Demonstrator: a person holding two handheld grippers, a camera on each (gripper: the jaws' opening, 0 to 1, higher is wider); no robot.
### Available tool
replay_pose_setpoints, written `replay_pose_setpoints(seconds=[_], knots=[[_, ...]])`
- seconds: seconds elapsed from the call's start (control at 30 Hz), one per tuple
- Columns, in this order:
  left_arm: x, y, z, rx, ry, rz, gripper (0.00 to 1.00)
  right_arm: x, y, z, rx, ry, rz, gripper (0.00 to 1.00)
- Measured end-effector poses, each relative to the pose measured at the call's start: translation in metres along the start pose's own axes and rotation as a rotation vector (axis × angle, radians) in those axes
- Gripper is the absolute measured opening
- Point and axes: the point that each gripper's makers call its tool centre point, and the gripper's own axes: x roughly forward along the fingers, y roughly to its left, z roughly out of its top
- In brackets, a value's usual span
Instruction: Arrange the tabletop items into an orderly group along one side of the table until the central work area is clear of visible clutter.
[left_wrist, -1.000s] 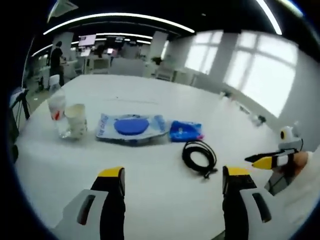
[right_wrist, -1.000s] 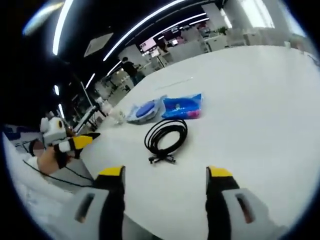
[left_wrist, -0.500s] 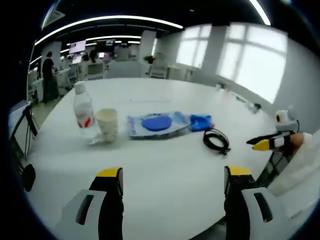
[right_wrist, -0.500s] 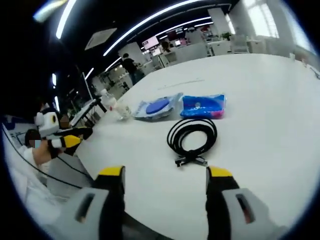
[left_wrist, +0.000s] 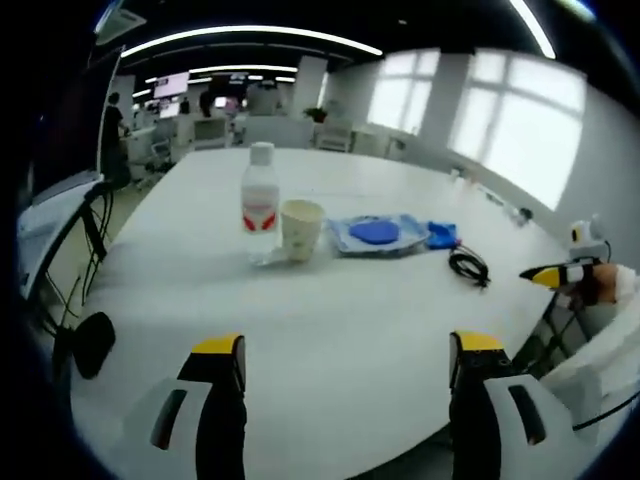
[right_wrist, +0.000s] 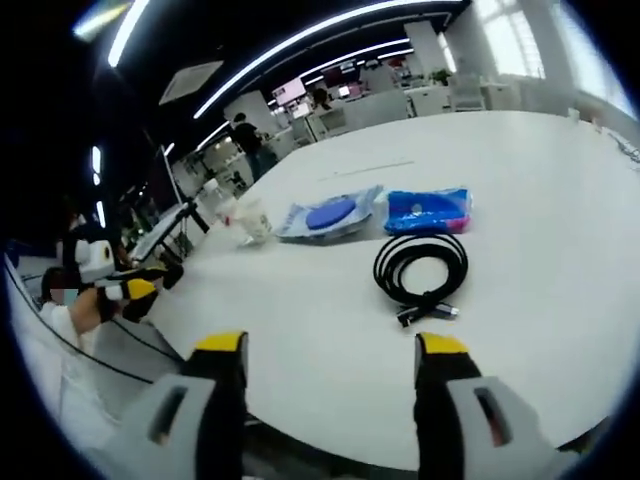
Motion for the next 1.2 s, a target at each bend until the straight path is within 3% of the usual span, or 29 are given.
replay_pose_setpoints(seconds=[0.37, 0.87, 1.2], knots=[[-0.012, 0.019, -0.011, -0.004, 0.025, -0.015, 0.8, -0.008, 0.006, -0.013, 0.038, -0.003, -0.036, 0.68], [-0.011, 0.021, -0.016, -0.027, 0.026, -0.003, 0.79, -0.006, 0.002, -0.01, 0.039, 0.013, -0.027, 0.68], [-0.01, 0.02, -0.02, -0.04, 0.031, 0.009, 0.78, -0.006, -0.003, -0.016, 0.043, 0.033, -0.024, 0.67]])
